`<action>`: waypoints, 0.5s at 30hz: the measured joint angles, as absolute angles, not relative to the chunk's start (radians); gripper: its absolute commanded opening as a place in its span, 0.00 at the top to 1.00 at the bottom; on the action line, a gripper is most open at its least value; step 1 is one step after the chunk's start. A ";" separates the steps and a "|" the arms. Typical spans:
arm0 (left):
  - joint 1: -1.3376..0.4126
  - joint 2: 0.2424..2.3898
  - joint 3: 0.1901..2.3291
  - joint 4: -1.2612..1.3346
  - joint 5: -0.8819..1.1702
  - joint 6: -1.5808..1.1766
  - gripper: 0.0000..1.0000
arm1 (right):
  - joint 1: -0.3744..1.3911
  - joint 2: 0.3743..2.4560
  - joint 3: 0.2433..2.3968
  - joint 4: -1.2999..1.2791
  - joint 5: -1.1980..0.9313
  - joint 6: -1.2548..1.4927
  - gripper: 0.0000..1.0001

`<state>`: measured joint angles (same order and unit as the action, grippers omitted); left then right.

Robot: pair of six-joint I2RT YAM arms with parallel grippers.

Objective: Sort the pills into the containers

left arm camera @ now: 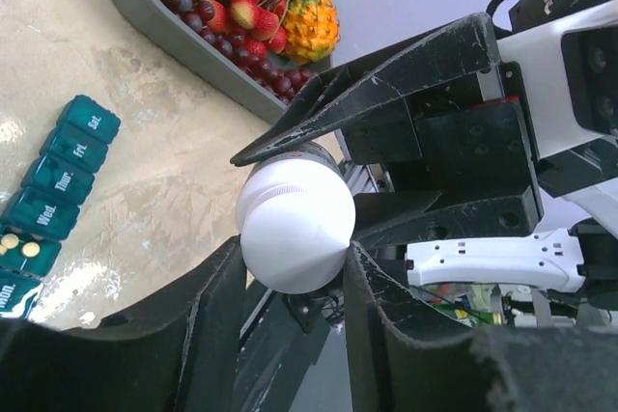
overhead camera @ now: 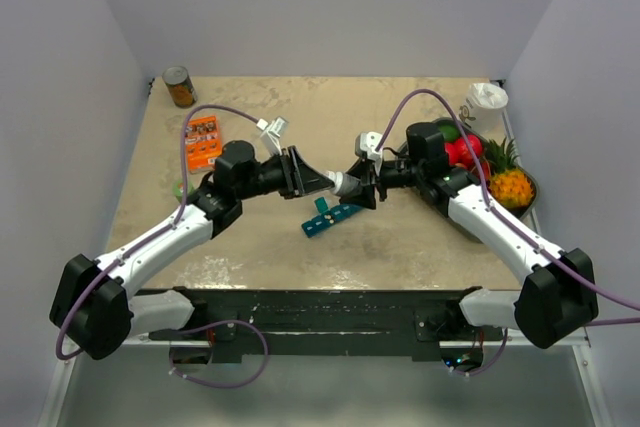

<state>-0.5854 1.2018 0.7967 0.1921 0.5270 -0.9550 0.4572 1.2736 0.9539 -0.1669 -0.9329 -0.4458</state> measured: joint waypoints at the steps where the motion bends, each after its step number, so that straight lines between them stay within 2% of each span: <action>1: -0.585 1.203 0.797 0.193 0.531 -0.950 0.84 | 0.457 1.274 0.954 -0.168 -0.934 -0.444 1.00; 6: -0.576 1.207 0.797 0.207 0.596 -0.860 0.85 | 0.454 1.274 0.953 -0.168 -0.968 -0.402 1.00; 11: -0.556 1.214 0.819 0.199 0.722 -0.645 0.83 | 0.448 1.280 0.933 -0.110 -1.041 -0.295 1.00; 14: -0.550 1.213 0.839 0.166 0.783 -0.483 0.66 | 0.443 1.296 0.898 -0.013 -1.110 -0.186 1.00; 15: -0.550 1.211 0.843 0.157 0.800 -0.428 0.56 | 0.442 1.302 0.885 0.022 -1.131 -0.147 1.00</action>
<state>-0.5499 1.2110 0.8433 0.1574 0.7998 -0.4278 0.4423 1.3022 0.8852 0.0223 -1.1309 -0.1467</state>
